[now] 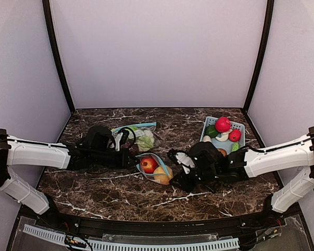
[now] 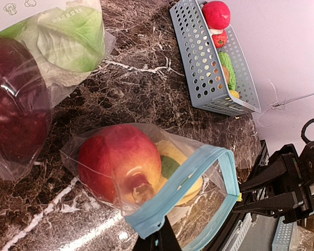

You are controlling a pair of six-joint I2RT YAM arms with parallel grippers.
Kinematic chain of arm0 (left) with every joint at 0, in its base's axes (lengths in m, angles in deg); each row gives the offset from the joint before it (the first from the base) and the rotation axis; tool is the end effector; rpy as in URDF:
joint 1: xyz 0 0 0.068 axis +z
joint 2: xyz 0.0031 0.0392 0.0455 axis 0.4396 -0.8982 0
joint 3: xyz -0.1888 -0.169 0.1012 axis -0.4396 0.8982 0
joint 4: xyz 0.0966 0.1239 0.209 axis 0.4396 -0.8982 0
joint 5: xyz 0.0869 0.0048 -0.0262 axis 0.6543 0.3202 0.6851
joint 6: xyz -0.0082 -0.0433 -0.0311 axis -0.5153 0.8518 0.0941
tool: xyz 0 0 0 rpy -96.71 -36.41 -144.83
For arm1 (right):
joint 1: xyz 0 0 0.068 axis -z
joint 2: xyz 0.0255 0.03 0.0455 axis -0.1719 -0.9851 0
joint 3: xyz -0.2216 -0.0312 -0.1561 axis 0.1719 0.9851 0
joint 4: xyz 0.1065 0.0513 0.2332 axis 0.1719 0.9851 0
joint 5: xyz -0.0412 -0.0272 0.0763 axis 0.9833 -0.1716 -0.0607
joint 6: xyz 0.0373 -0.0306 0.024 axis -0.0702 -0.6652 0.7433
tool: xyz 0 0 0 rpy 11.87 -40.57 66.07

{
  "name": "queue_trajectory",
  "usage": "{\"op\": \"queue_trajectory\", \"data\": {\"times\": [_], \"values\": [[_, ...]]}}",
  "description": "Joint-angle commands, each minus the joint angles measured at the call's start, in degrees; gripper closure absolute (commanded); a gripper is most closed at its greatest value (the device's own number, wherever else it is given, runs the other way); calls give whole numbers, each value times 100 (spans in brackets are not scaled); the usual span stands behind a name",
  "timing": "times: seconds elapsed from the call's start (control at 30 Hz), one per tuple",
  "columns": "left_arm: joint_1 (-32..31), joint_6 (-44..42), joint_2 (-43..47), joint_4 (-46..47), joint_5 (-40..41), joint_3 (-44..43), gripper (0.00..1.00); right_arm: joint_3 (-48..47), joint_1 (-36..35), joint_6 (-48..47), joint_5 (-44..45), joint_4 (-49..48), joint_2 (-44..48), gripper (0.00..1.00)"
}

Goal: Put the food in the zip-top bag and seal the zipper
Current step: Hold the zipper from the zipper food storage bag.

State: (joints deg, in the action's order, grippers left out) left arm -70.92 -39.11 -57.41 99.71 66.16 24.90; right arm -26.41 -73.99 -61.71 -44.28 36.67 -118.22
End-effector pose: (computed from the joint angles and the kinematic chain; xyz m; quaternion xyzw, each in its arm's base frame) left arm 0.2014 -0.2146 0.2084 0.1009 0.8514 -0.4305 0.2820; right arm 0.1273 0.2657 0.1983 -0.3508 0.8432 0.2868 0.2893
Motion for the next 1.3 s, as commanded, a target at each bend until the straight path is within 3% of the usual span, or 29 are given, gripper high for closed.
{"op": "queue_trajectory", "data": {"times": [0.0,0.3,0.5,0.63,0.77,0.97,1.1,1.27], "values": [[24,-18,10,74,-2,-42,99,-118,-55,38,219,-128,-76,82],[20,-26,3,88,-14,-42,99,-183,-68,23,224,-197,-127,100],[34,-378,214,-353,194,-104,99,-51,-68,-76,172,-361,241,100],[28,-686,730,-667,78,36,96,151,-67,-328,-450,-745,428,100],[25,-1136,1383,-1202,-232,237,78,233,-68,-500,-1118,-1140,347,100],[23,-2297,2716,-2430,602,94,31,257,-65,-636,-1974,-1540,193,100],[23,-3317,2968,-2742,358,-422,23,201,-67,-784,-2238,-1445,55,100],[14,-4288,2189,-2665,-1244,-924,21,200,-67,-865,-2323,-1405,-16,100]]}}
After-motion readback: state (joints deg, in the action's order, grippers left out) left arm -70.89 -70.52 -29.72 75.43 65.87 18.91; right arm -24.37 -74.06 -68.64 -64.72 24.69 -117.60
